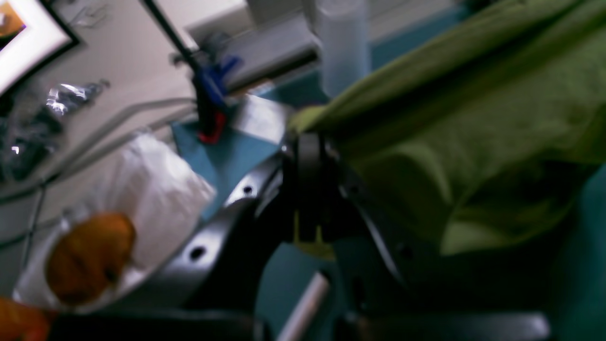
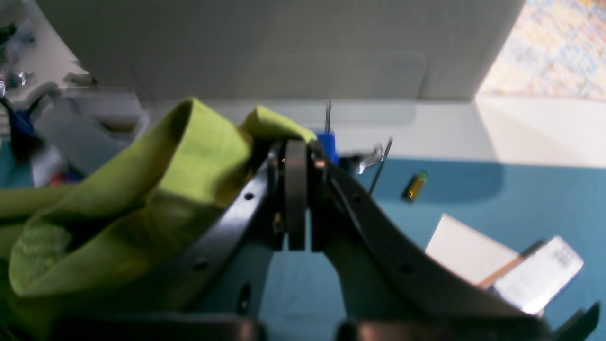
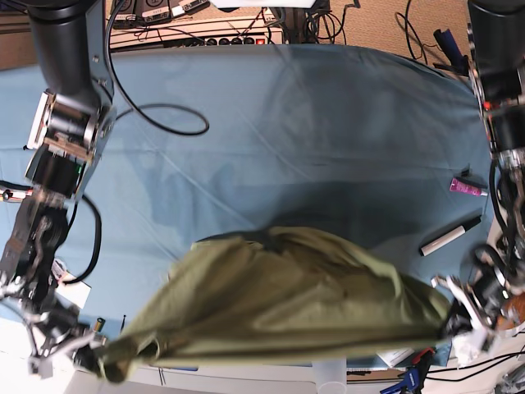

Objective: Layout the t-shirt on the table in an organized manner, then fold the t-shirt properly
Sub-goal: 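Grasp the shirt with both grippers and lift it, stretching it out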

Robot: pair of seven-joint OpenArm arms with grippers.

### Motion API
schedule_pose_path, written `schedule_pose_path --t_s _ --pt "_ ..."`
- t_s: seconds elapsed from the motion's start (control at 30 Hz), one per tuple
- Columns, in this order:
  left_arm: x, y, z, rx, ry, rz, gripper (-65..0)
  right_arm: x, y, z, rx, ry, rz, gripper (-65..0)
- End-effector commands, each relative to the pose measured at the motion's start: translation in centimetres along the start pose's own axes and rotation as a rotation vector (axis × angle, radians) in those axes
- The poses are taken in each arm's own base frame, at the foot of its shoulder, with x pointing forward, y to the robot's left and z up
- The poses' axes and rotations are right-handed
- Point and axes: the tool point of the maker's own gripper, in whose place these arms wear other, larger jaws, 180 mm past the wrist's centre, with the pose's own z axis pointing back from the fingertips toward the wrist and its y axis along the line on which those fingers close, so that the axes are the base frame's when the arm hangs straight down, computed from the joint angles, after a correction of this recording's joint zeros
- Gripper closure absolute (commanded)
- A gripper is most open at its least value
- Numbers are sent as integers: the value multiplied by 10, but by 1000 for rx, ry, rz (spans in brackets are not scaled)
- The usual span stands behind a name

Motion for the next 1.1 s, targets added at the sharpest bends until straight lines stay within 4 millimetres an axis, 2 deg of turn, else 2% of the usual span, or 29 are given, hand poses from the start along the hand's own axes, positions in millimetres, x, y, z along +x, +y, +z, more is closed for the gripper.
schedule_pose_path --t_s 0.0,0.07,0.2,0.3,0.4,0.5,0.6,0.73,0.8,1.07 --pt "39 26 10 60 -82 -23 0 47 -8 8 -21 -111 12 0" --pt "63 44 18 90 -114 -41 0 64 -9 11 -22 -133 13 0" --pt "110 69 48 95 -153 -102 0 81 -7 14 -20 -148 14 0" --pt "128 86 72 107 -157 -106 0 90 -4 16 -2 -163 3 0" --pt "125 96 84 118 -128 -107 0 85 -1 16 23 -129 -23 0" --pt "108 94 84 98 -86 -106 0 82 -2 19 43 -111 -57 0" --pt "95 87 81 64 -66 -102 0 94 -7 26 59 -162 -93 0" --pt "94 87 81 66 -63 -102 0 123 -10 38 87 -243 -111 0" --pt "93 88 82 67 -59 -103 0 131 -9 40 89 -257 -109 0" --pt "91 89 82 69 -47 -102 0 130 -3 37 94 -245 -88 0"
